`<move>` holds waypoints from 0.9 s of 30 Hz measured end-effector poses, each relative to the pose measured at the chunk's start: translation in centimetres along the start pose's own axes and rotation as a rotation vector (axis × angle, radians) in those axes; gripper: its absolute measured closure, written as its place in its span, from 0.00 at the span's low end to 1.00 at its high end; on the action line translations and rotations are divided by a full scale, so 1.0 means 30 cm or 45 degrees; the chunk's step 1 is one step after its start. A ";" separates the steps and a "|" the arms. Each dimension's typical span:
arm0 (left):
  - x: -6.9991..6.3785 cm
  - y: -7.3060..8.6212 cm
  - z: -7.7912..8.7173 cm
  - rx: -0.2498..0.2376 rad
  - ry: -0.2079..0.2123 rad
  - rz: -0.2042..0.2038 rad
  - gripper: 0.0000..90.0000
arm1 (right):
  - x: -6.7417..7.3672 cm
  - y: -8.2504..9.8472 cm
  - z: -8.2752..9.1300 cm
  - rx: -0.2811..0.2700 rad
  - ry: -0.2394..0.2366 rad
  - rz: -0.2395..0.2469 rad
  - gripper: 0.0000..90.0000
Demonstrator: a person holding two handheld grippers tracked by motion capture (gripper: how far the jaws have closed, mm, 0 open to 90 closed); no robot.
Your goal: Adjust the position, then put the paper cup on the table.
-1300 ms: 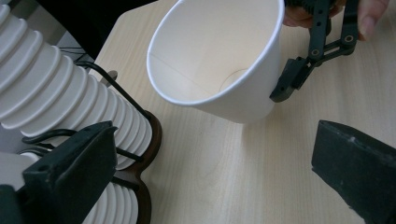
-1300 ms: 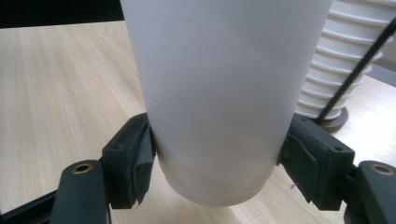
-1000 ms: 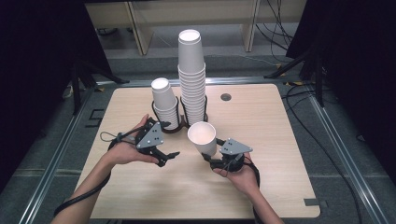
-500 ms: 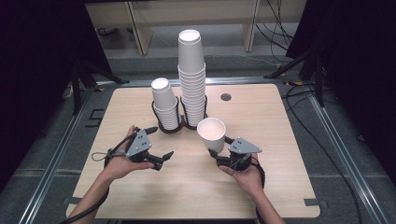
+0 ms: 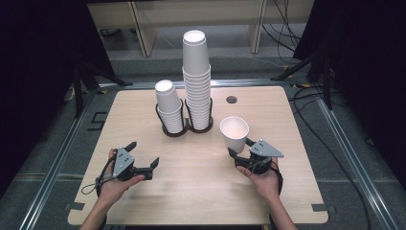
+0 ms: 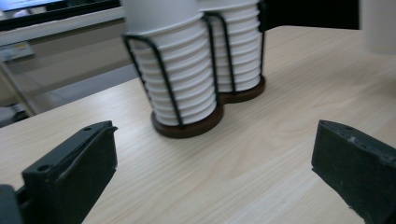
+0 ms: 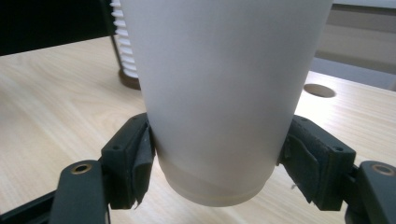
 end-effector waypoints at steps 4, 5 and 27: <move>0.022 0.048 -0.008 -0.016 -0.078 0.107 0.00 | -0.012 0.009 0.000 -0.019 0.017 -0.028 0.32; 0.028 0.056 -0.009 -0.027 -0.098 0.129 0.00 | -0.014 0.010 0.002 -0.016 0.032 -0.030 0.32; 0.039 0.071 -0.006 -0.039 -0.142 0.192 0.00 | -0.092 0.026 0.029 -0.045 0.178 -0.093 0.32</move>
Point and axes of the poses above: each handheld gripper's, and its own axes: z roughly backward along the jaws, y roughly out of its underside, x roughly to its left, the point moved 1 cm from there along -z, roughly forward along the jaws, and after that the axes turned 13 degrees about x, right-handed, at the moved point
